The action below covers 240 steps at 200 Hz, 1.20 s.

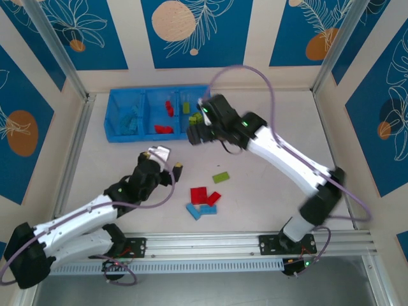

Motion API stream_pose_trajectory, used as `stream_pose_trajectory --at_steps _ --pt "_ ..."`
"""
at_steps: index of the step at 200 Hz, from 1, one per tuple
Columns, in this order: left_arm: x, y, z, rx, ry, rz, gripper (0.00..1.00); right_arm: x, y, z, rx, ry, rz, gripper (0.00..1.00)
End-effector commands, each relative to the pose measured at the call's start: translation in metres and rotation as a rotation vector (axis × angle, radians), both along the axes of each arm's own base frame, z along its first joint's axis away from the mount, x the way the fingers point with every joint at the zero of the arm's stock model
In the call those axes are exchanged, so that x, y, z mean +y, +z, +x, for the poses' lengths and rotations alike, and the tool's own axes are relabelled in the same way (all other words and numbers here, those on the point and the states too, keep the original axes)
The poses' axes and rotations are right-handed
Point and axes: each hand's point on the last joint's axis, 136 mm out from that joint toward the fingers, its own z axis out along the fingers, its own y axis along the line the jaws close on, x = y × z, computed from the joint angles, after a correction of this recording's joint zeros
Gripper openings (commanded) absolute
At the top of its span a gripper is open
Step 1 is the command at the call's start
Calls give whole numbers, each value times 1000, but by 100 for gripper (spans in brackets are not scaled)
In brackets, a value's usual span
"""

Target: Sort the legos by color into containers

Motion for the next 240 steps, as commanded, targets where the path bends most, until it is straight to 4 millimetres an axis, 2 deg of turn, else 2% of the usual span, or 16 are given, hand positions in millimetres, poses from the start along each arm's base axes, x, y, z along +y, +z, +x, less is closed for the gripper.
stream_pose_trajectory --at_steps 1,24,48,63,86,108,130,183,216,240 --pt "-42 -4 -15 244 -150 -72 100 -20 -32 -52 131 10 99 89" --pt "-69 -35 -30 514 -166 -107 100 -52 -60 -99 222 -17 157 90" --pt "-96 -58 -47 649 -200 -127 100 -83 -81 -130 289 -103 180 90" --pt "-114 -65 -60 647 -262 -65 99 -103 -88 -137 285 -180 184 90" --pt "-144 -74 -82 660 -387 23 88 -134 -93 -137 234 -307 177 90" --pt "-156 -88 -94 710 -411 132 76 -153 -90 -135 215 -386 199 90" --pt "-161 -102 -102 721 -407 231 71 -160 -88 -134 213 -415 228 90" --pt "-155 -125 -101 711 -347 393 75 -157 -91 -129 225 -417 257 90" --pt "-157 -139 -115 769 -365 405 64 -159 -92 -128 225 -427 253 90" --pt "-157 -141 -115 765 -359 407 51 -158 -92 -127 226 -430 260 91"
